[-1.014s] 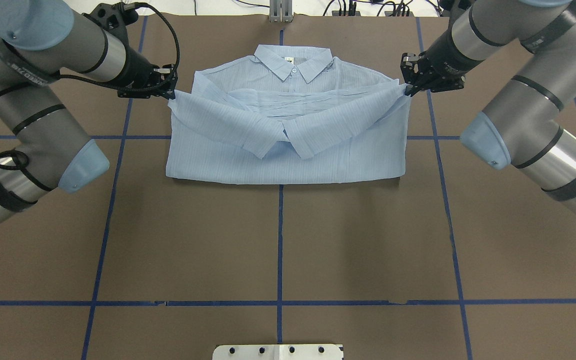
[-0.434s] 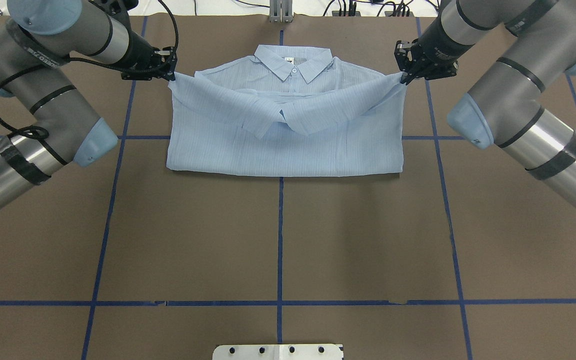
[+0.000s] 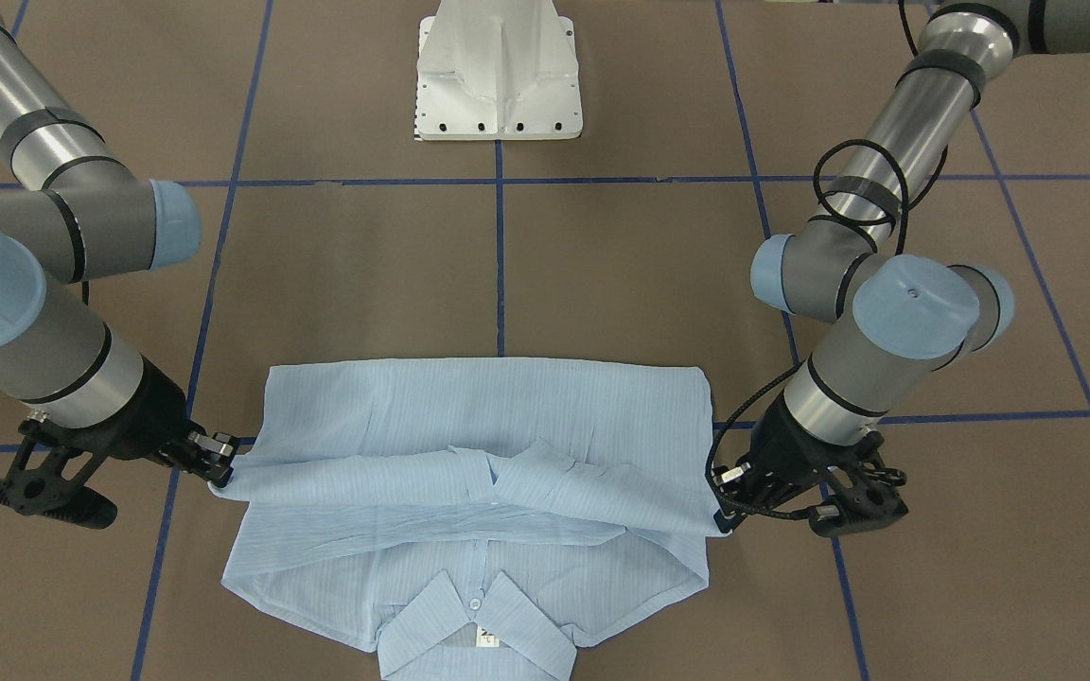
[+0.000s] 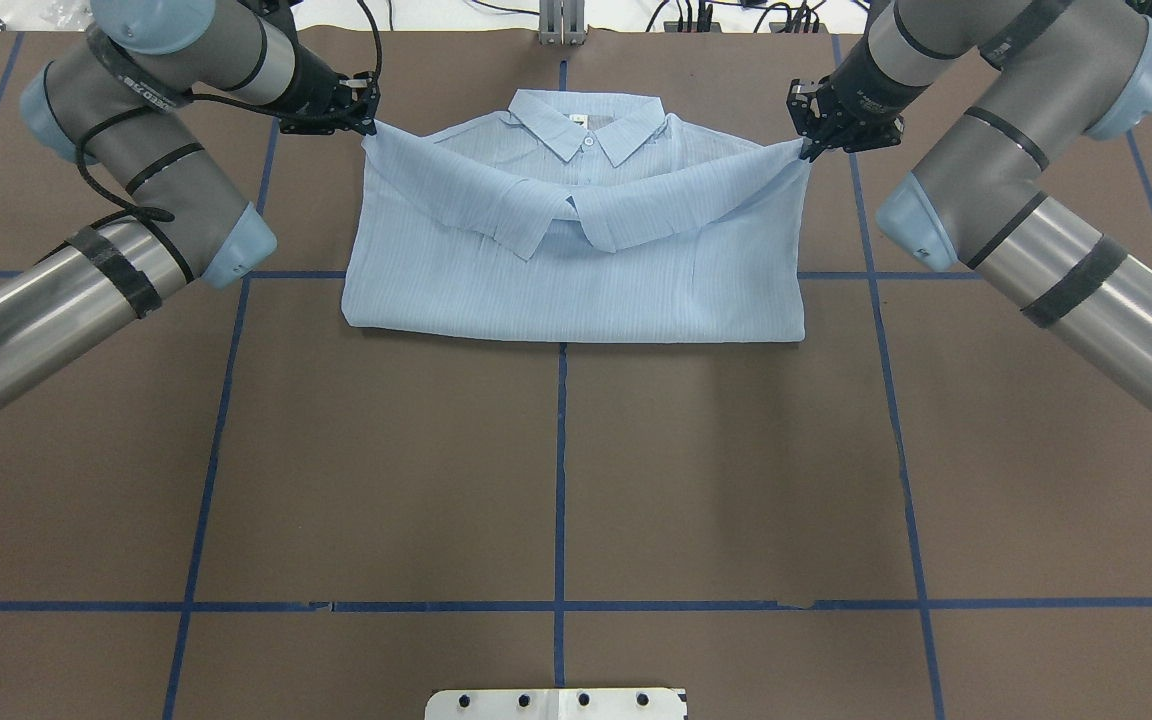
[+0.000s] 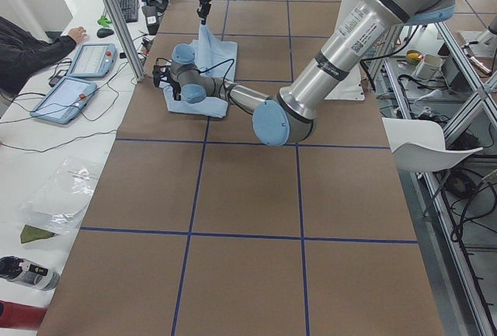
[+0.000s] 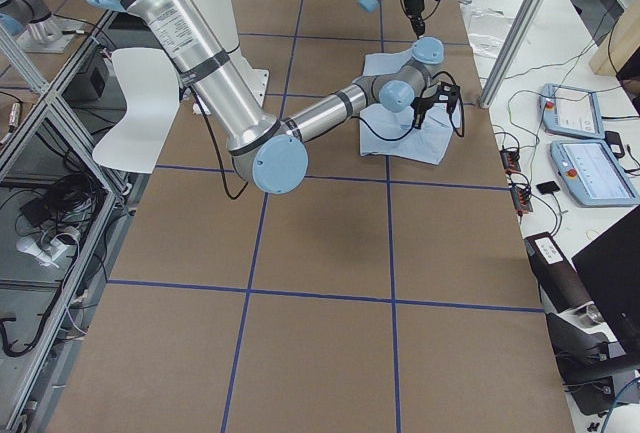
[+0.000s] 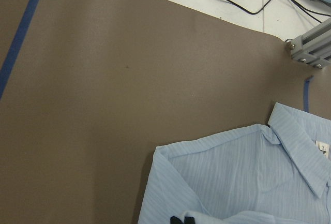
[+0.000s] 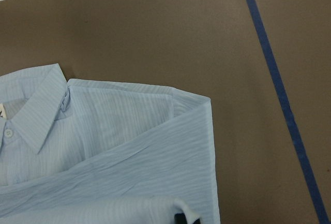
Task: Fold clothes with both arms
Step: 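Lay the hem down beside the collar with both grippers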
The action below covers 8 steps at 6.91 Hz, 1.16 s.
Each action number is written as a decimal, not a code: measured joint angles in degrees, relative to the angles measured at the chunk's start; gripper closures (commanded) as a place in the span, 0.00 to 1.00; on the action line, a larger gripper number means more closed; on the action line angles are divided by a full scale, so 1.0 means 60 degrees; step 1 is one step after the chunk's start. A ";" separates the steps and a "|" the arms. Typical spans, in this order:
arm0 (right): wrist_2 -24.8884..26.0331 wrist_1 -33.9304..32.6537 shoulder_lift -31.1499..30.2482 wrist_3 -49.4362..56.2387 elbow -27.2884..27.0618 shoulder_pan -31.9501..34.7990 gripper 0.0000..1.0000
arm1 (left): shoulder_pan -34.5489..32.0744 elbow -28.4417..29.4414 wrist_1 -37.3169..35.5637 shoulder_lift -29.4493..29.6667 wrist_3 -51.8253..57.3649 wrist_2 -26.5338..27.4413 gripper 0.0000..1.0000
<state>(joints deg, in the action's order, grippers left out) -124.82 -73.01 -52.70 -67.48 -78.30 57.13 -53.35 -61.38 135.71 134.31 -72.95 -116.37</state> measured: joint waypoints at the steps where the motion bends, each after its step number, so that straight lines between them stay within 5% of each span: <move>1: -0.0007 0.0017 0.0236 0.0001 0.0380 0.0022 1.00 | 0.0000 0.0270 0.0068 0.0182 0.0000 0.0000 1.00; 7: -0.0013 0.0022 0.0460 0.0083 0.1062 0.0106 1.00 | 0.0021 0.1254 0.0828 0.0325 0.0010 0.0043 1.00; 8: -0.0013 0.0018 0.0462 0.0081 0.1066 0.0099 0.01 | 0.0026 0.1257 0.0841 0.0330 0.0013 0.0061 0.88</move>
<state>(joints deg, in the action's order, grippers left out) -124.89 -72.90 -49.93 -66.99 -71.90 57.72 -53.19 -53.84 140.75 136.29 -72.87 -116.00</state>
